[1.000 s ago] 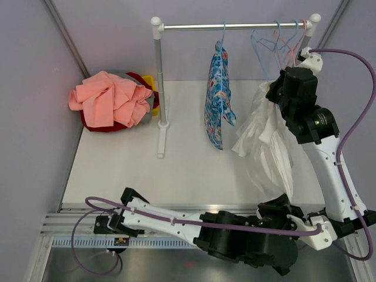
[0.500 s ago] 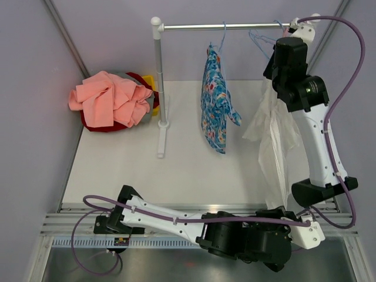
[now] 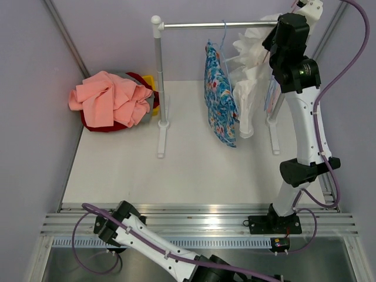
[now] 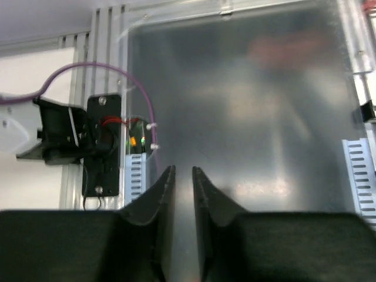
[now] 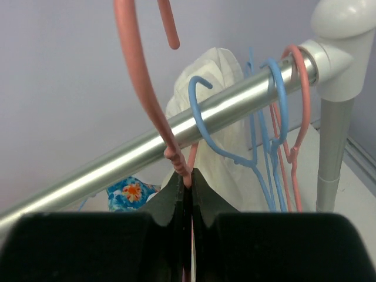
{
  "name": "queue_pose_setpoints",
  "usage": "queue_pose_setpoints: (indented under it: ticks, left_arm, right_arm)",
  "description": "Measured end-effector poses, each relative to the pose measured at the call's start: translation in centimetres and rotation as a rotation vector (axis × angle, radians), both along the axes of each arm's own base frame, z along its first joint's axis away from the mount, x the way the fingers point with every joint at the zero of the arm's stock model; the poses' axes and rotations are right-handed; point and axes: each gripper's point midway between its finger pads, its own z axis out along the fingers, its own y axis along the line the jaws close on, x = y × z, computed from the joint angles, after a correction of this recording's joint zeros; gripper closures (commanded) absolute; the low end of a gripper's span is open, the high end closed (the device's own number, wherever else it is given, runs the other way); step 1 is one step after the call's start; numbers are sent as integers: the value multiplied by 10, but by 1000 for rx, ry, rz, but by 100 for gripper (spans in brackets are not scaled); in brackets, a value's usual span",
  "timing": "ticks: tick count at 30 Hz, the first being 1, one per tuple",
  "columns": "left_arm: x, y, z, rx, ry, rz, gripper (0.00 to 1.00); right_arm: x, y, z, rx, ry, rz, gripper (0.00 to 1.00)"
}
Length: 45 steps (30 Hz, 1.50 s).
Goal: Remove the skirt from the hanger
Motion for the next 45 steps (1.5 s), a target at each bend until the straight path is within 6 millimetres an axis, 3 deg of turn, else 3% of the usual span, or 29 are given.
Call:
queue_pose_setpoints:
  ticks: [1,2,4,7,10,11,13,16,19,22,24,30,34,39,41,42,45]
  left_arm:
    - [6,1,-3,3,-11,31,36]
    - [18,2,-7,4,-29,80,18]
    - [47,8,-10,9,-62,169,1]
    - [110,27,4,-17,-95,315,1]
    - [170,47,44,-106,-100,444,1]
    - [201,58,76,-182,-79,515,1]
    - [234,72,118,-298,-56,597,1]
    - [268,92,176,-471,-17,680,1]
    - [278,95,210,-589,20,683,1]
    - [277,80,216,-628,33,643,1]
    - [275,66,210,-622,32,620,2]
    - [282,29,164,-523,-8,611,9]
    - [296,28,152,-502,-28,657,16]
    - [312,35,157,-525,-49,731,26]
    - [316,38,159,-534,-57,751,31]
    - [317,39,161,-539,-60,758,42]
    - [319,40,163,-551,-66,772,62]
  right_arm:
    - [-1,1,-2,10,0,8,100]
    - [-5,2,-6,18,6,17,100]
    - [-16,4,-15,35,23,41,100]
    - [-44,5,-30,68,46,88,100]
    - [-75,4,-37,104,43,127,100]
    - [-84,4,-37,116,36,142,100]
    - [-100,4,-35,139,12,168,100]
    - [-115,4,-36,162,-7,191,100]
    - [-117,6,-42,171,-5,202,100]
    - [-113,10,-51,175,19,213,100]
    - [-110,12,-54,178,28,215,100]
    - [-108,16,-49,183,24,233,100]
    - [-112,17,-33,190,-10,250,100]
    - [-122,17,-23,197,-34,269,100]
    - [-126,16,-22,200,-35,271,100]
    - [-128,16,-22,201,-34,272,100]
    - [-135,15,-20,206,-35,278,100]
